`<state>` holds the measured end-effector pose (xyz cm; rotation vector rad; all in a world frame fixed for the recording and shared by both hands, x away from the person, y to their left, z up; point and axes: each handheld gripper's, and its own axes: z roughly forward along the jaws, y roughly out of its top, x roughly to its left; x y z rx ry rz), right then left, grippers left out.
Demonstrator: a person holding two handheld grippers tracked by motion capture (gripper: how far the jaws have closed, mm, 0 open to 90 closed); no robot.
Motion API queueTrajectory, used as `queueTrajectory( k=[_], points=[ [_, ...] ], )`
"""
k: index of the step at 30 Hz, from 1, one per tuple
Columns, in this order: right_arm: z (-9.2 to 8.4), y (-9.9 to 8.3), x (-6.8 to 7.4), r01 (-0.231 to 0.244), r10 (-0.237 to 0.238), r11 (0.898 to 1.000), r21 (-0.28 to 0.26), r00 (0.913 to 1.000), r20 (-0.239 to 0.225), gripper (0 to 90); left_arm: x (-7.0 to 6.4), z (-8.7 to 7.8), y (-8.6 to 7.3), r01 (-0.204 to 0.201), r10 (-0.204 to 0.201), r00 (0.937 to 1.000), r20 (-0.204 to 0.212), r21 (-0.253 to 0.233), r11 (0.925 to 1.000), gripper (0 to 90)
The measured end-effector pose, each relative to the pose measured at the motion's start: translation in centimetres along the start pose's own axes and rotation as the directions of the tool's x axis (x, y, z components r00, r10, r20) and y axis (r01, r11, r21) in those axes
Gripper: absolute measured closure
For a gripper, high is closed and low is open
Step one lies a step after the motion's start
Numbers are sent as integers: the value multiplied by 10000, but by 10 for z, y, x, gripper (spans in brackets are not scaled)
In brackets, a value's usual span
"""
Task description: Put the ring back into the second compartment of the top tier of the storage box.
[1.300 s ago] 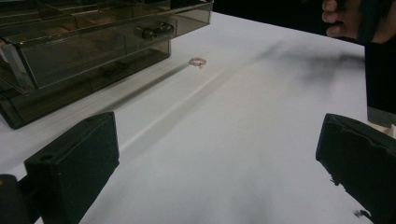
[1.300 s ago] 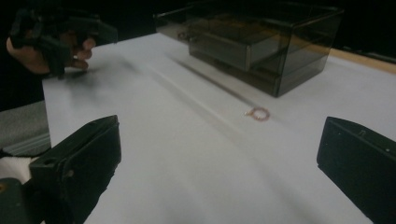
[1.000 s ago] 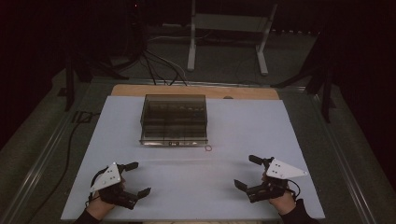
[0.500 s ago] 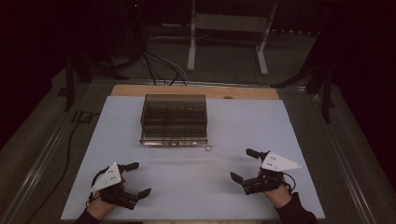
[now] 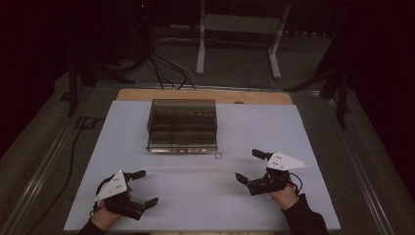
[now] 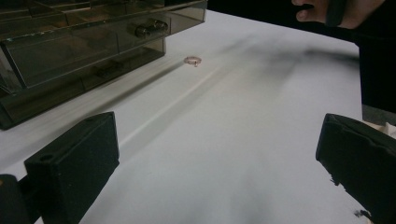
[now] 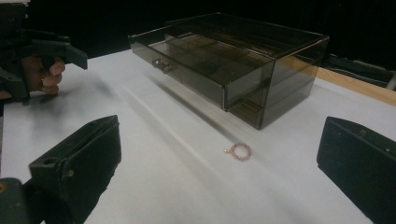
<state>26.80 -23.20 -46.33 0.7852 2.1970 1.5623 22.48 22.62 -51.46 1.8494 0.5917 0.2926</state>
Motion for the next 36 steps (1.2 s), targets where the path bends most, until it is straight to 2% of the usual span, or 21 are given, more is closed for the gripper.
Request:
queueTrajectory(
  k=[8, 10, 23, 29, 36],
  points=[
    [11, 6, -4, -10, 10, 10000, 35, 10000, 16, 0, 0, 0, 0, 51, -51, 10000, 10, -26, 10000, 6],
    [16, 6, -7, -117, 117, 9999, 1, 9999, -106, 0, 0, 0, 1, 63, -63, 10000, 39, -27, 10000, 6],
    [44, 4, -15, -80, 77, 9983, 578, 10000, 56, 31, 0, -1, 1, 50, -50, 10000, 48, -93, 9999, 6],
    [54, 2, -21, -192, 200, 9966, 806, 9998, -85, 31, 0, 0, 1, 55, -55, 10000, 39, -87, 9999, 6],
    [66, 1, -29, -146, 120, 9939, 1096, 9996, 241, 48, 0, 0, 1, 70, -70, 10000, 58, -107, 9999, 6]
  ],
)
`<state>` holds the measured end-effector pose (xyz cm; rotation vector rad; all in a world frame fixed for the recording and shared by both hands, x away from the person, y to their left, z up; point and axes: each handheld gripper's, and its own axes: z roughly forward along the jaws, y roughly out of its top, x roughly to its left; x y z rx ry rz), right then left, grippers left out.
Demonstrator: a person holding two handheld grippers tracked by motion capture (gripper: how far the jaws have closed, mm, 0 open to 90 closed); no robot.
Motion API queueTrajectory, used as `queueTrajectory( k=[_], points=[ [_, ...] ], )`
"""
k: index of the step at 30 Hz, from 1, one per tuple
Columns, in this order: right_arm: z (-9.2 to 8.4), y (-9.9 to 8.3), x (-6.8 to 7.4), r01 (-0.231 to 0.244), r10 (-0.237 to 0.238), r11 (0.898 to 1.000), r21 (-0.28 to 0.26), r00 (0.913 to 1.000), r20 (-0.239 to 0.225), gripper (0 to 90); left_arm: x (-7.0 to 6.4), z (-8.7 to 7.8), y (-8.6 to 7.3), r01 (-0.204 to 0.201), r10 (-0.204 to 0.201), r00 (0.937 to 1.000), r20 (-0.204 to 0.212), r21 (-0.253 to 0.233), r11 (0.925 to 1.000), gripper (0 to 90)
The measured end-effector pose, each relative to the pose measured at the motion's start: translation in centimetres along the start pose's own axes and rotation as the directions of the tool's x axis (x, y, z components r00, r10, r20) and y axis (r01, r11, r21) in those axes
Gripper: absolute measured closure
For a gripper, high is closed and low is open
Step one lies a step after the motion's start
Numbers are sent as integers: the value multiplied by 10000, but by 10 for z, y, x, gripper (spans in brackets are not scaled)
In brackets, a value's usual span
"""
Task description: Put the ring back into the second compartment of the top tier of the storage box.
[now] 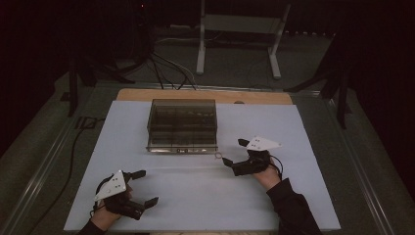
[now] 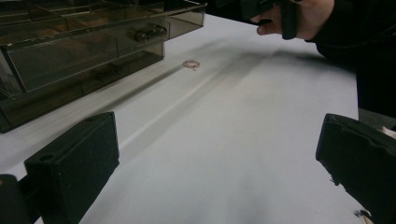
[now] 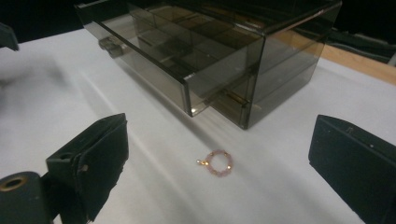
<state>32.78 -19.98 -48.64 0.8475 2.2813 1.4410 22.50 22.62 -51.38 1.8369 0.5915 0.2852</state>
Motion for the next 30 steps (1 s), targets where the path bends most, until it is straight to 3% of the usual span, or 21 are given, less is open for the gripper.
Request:
queueTrajectory(
  k=[11, 18, 30],
  points=[
    [17, -3, -6, -86, 34, 9959, 901, 9984, 570, 138, 0, 0, 0, 20, -20, 10000, 38, 17, 10000, 6],
    [26, -4, -7, -105, 64, 9938, 1107, 9993, 370, 174, 0, 0, 0, 27, -28, 10000, 40, 56, 10000, 6],
    [38, -3, -12, -892, 801, 9882, 1244, 9939, 759, 351, 0, 0, 0, 38, -39, 10000, 35, 42, 10000, 6]
  ],
)
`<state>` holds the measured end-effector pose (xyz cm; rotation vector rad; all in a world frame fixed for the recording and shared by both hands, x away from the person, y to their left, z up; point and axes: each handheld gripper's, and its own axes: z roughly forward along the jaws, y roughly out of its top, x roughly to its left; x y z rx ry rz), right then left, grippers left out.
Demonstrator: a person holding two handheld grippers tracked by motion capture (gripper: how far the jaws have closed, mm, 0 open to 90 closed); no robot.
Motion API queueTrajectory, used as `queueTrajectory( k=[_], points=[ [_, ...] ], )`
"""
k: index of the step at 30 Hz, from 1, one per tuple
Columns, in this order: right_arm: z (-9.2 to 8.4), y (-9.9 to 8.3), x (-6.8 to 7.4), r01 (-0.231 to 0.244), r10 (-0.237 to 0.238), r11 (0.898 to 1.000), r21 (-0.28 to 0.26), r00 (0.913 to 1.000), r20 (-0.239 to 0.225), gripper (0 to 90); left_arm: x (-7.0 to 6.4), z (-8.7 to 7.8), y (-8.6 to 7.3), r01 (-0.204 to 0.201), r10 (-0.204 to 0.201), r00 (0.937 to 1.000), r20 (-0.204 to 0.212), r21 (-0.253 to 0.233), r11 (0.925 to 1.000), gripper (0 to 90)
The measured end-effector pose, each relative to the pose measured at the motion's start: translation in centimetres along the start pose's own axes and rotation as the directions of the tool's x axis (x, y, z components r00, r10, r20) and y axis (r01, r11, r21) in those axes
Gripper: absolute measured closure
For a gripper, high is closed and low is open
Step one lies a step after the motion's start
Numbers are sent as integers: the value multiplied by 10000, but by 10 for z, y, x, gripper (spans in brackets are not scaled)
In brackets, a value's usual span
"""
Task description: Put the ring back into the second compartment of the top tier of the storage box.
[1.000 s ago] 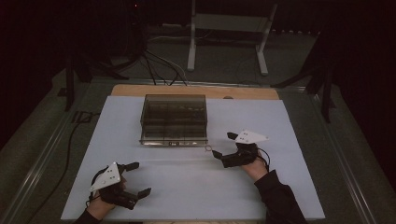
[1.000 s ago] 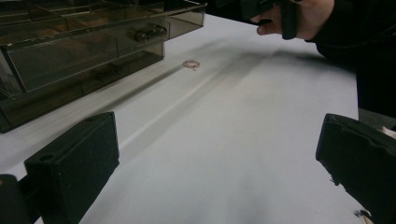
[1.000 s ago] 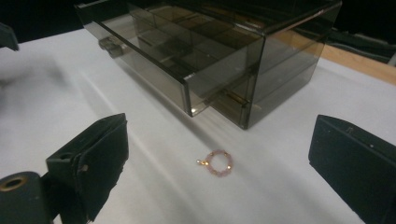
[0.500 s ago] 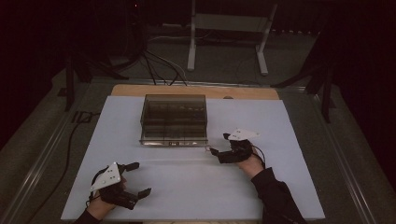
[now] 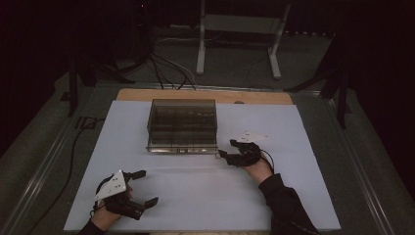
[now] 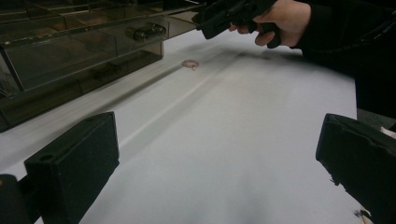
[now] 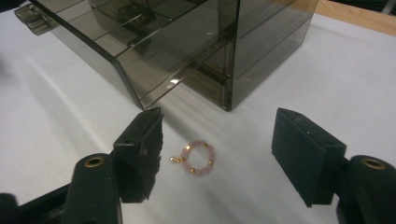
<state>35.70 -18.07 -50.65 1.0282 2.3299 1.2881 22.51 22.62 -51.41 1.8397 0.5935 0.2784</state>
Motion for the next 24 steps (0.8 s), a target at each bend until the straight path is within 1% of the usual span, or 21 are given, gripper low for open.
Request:
queueTrajectory(
  k=[4, 6, 8, 12, 14, 17, 21, 24],
  points=[
    [3, 0, 0, -150, 149, 9999, 69, 9999, 51, 427, 0, 0, 0, -21, 21, 10000, 22, -37, 10000, 6],
    [6, 0, 0, -100, 98, 9997, 219, 9999, 101, 467, 0, 0, 0, 3, -3, 10000, 19, 10, 10000, 6],
    [9, 0, 0, -192, 184, 9991, 376, 9996, 214, 521, 0, 0, 0, -22, 22, 10000, 20, -25, 10000, 6],
    [14, -1, 1, -197, 187, 9975, 674, 9997, 145, 571, 0, 0, 0, 27, -27, 10000, 28, -3, 10000, 6],
    [17, -2, 3, -117, 101, 9962, 860, 9998, 199, 600, 0, 0, 0, 7, -7, 10000, 6, -29, 10000, 6],
    [22, -2, 4, -61, 34, 9949, 1003, 9996, 268, 644, 0, 0, 0, 6, -6, 10000, 6, -25, 10000, 6],
    [28, -4, 4, -142, 114, 9931, 1162, 9996, 245, 686, 0, 0, 0, -14, 14, 10000, 14, -69, 10000, 6],
    [32, -5, 6, -30, -13, 9910, 1335, 9995, 315, 711, 0, 0, 0, -30, 30, 10000, -8, 42, 10000, 6]
  ],
)
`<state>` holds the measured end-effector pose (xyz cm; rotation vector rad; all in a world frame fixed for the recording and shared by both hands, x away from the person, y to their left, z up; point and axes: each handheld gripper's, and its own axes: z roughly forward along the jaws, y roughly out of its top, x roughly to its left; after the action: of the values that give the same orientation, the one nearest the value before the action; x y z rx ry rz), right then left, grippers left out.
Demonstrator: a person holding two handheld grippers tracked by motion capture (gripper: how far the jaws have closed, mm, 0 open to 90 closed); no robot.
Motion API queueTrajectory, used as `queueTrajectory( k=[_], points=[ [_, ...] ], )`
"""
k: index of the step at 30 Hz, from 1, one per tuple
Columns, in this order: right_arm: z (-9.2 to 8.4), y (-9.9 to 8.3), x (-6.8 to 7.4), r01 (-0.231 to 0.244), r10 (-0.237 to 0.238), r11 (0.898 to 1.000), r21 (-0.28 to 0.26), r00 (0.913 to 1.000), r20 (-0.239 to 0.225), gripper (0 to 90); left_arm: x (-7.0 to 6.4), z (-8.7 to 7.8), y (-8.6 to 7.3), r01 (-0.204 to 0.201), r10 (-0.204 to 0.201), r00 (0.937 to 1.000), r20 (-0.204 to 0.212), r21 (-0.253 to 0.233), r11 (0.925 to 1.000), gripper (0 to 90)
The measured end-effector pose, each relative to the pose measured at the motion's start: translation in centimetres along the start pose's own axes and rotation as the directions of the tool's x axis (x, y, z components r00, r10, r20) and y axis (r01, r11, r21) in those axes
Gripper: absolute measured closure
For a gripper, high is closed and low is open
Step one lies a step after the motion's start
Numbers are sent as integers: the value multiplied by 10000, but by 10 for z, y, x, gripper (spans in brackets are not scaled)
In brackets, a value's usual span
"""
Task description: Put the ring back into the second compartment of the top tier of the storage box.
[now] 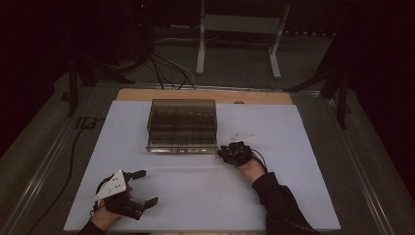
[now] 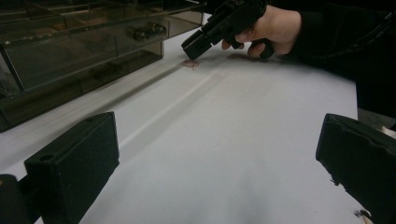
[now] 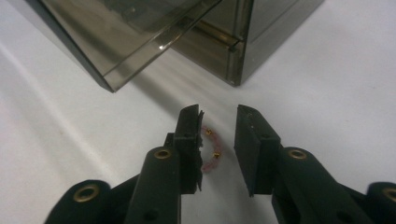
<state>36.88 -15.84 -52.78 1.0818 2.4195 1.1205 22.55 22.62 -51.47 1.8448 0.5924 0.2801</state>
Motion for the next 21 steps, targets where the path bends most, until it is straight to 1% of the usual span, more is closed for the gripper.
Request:
queueTrajectory(
  k=[5, 8, 12, 18, 19, 21],
  points=[
    [4, -1, 1, 157, -158, 9998, 95, 9998, 99, 755, 0, 0, 0, 9, -9, 10000, 7, -30, 10000, 6],
    [5, -1, 1, 74, -74, 10000, 20, 9999, 120, 772, 0, 0, 0, 17, -17, 10000, -2, -59, 10000, 6],
    [6, -1, 2, 139, -141, 9997, 179, 9998, 154, 774, 0, 0, 0, -5, 5, 10000, -19, 1, 10000, 6],
    [6, -1, 1, 144, -151, 9996, 253, 9995, 274, 859, 1, 0, 0, 7, -7, 10000, -26, -27, 10000, 6],
    [6, -1, 0, 59, -64, 9997, 253, 9997, 231, 859, 0, 0, 0, 9, -9, 10000, -29, -34, 10000, 6],
    [6, 0, 0, 103, -110, 9995, 305, 9997, 218, 864, 0, 1, 0, -23, 23, 10000, -21, 2, 10000, 6]
  ],
)
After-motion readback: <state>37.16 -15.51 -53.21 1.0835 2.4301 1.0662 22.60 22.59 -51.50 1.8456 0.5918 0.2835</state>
